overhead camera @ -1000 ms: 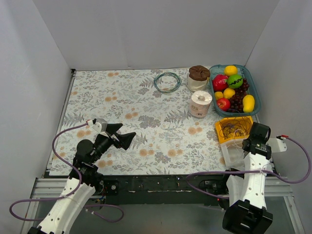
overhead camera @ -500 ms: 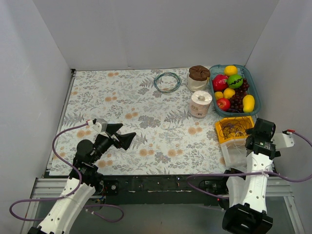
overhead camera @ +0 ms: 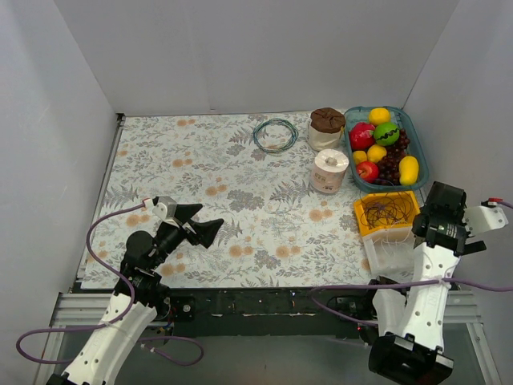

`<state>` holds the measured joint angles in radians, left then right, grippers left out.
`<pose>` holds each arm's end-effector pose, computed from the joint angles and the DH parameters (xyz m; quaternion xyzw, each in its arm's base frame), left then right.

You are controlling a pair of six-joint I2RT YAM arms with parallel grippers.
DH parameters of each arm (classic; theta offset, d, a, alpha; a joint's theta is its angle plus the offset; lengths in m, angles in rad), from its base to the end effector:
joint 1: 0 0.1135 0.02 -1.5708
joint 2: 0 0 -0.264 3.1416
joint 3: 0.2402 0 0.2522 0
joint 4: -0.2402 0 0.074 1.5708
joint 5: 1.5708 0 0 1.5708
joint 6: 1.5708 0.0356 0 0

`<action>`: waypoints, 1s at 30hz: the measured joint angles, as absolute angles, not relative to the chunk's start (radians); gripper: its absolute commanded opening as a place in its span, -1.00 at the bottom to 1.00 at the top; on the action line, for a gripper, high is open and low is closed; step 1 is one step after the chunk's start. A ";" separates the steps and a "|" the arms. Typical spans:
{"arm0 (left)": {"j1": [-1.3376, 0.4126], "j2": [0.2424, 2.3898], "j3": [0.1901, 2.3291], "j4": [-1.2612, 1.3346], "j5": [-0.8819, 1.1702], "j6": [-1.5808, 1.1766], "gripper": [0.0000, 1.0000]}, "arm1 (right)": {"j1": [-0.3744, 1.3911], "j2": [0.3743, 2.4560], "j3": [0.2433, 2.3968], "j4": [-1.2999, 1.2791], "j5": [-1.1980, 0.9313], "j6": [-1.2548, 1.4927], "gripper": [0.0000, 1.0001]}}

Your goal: Untangle the cables

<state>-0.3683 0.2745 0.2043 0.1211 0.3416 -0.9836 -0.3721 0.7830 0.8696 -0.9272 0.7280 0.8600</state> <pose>0.1094 -0.0550 0.2332 -0.0881 0.6843 -0.5383 0.4840 0.1207 -0.0725 0.3058 0.6081 0.6390 -0.2421 0.4041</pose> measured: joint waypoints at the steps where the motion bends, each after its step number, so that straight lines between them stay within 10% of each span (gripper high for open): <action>1: -0.368 0.274 0.204 0.121 0.342 -0.984 0.96 | -0.372 0.768 0.869 -0.895 0.725 0.822 0.96; 15: -0.368 0.269 0.204 0.128 0.347 -0.983 0.96 | -0.372 0.736 0.873 -0.749 0.605 0.600 0.96; 23: -0.368 0.251 0.202 0.137 0.348 -0.983 0.96 | -0.355 0.735 0.908 -0.510 -0.089 0.227 0.96; 30: -0.368 0.261 0.198 0.142 0.349 -0.978 0.96 | 0.247 0.860 0.920 -0.443 -0.177 0.025 0.96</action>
